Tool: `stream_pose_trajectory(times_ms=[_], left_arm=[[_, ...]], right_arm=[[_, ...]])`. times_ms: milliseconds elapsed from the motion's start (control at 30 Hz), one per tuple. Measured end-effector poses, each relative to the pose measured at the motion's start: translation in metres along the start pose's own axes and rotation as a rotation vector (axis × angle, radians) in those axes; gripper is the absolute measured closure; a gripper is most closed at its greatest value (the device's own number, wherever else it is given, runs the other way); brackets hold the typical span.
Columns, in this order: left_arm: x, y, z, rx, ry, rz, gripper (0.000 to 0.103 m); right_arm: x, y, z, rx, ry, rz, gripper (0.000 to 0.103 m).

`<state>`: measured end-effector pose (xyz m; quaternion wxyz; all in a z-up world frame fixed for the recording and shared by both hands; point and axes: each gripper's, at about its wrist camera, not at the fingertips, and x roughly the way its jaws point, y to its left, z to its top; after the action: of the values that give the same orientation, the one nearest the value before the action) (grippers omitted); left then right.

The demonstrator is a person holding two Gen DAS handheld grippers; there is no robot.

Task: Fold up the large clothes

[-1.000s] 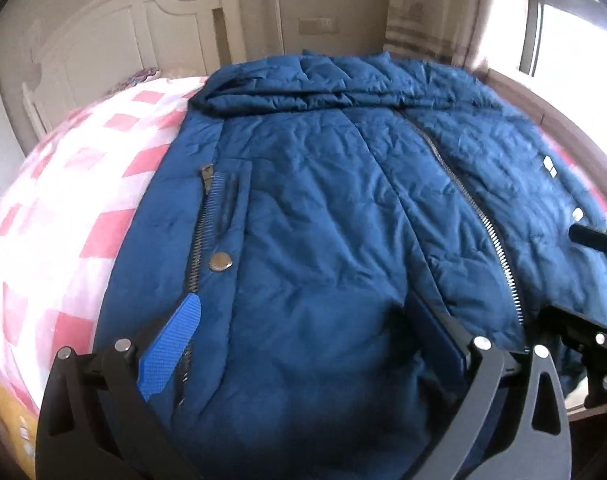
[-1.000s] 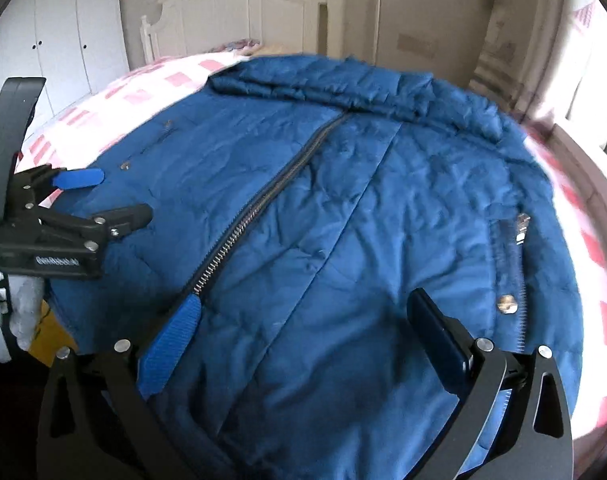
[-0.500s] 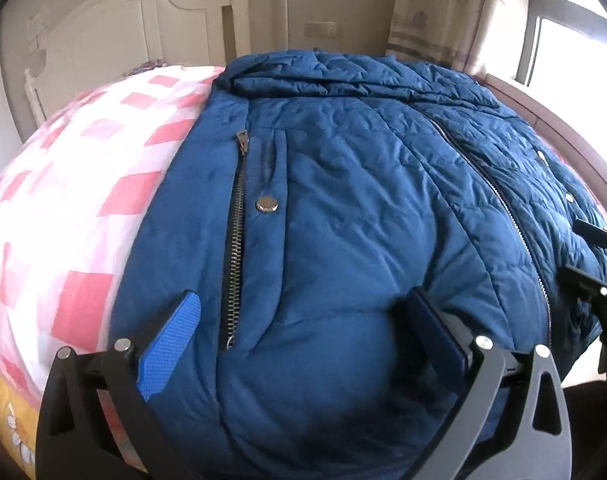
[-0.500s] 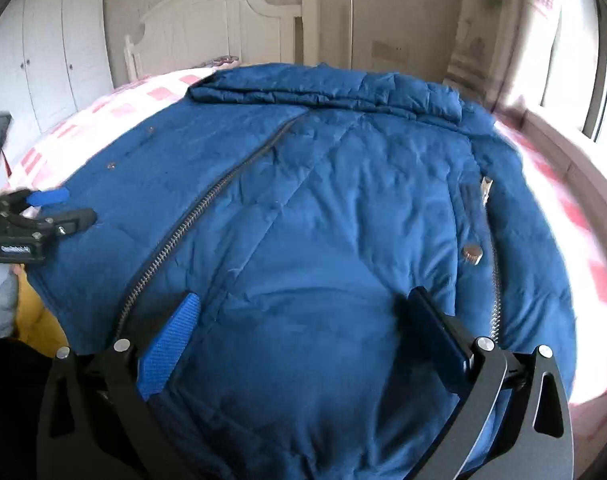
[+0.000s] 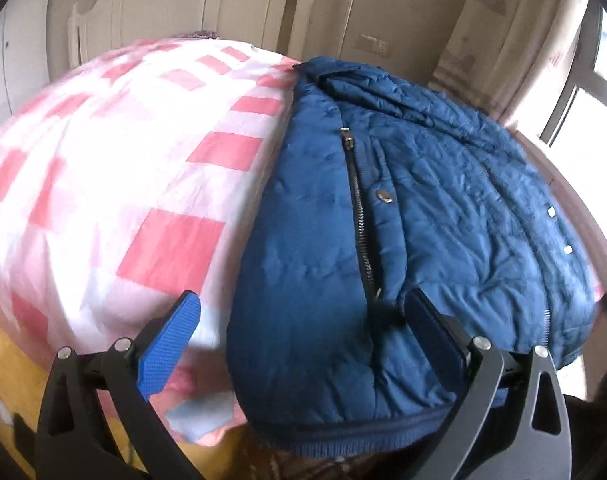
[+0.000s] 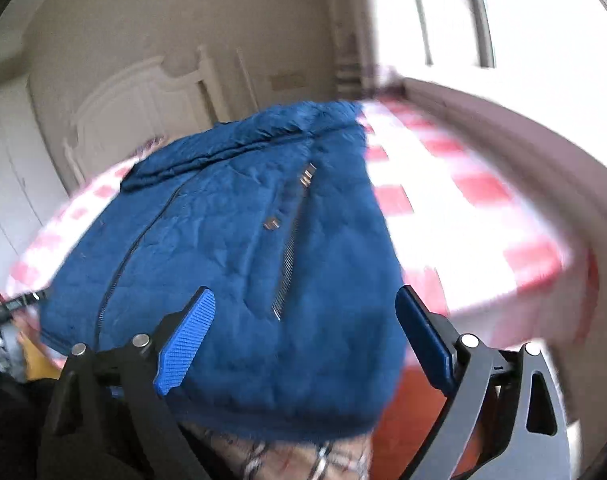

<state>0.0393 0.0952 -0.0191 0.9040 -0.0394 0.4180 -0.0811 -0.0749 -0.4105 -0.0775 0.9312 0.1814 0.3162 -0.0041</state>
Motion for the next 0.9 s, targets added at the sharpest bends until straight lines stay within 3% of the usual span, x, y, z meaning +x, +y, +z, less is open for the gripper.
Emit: stream_pose_trajectory(times_ms=[133, 333, 600, 633, 667, 733, 833, 900], left_arm=[[-0.004, -0.006, -0.005, 0.021, -0.003, -0.059, 0.002], [-0.002, -0.020, -0.010, 0.083, 0.005, -0.045, 0.002], [-0.006, -0.014, -0.008, 0.080, 0.004, -0.077, 0.011], [-0.007, -0.014, -0.008, 0.089, -0.001, -0.067, 0.029], [-0.008, -0.013, -0.009, 0.098, -0.006, -0.062, 0.058], [-0.014, -0.007, -0.009, 0.079, -0.012, -0.091, 0.081], [-0.032, -0.007, -0.010, 0.088, -0.058, -0.107, 0.092], [-0.042, -0.014, -0.010, 0.109, -0.094, -0.105, 0.092]], right_arm=[[0.010, -0.032, -0.027, 0.116, 0.083, 0.069, 0.014], [0.029, -0.046, -0.044, 0.170, 0.073, 0.248, 0.014], [0.051, -0.076, -0.050, 0.238, 0.078, 0.352, 0.018], [0.053, -0.073, -0.052, 0.222, 0.096, 0.370, 0.028], [0.054, -0.071, -0.054, 0.209, 0.100, 0.386, 0.036], [0.048, -0.064, -0.056, 0.179, 0.077, 0.404, 0.062], [0.029, -0.045, -0.055, 0.101, 0.048, 0.378, 0.071], [0.014, -0.034, -0.050, 0.065, 0.021, 0.371, 0.073]])
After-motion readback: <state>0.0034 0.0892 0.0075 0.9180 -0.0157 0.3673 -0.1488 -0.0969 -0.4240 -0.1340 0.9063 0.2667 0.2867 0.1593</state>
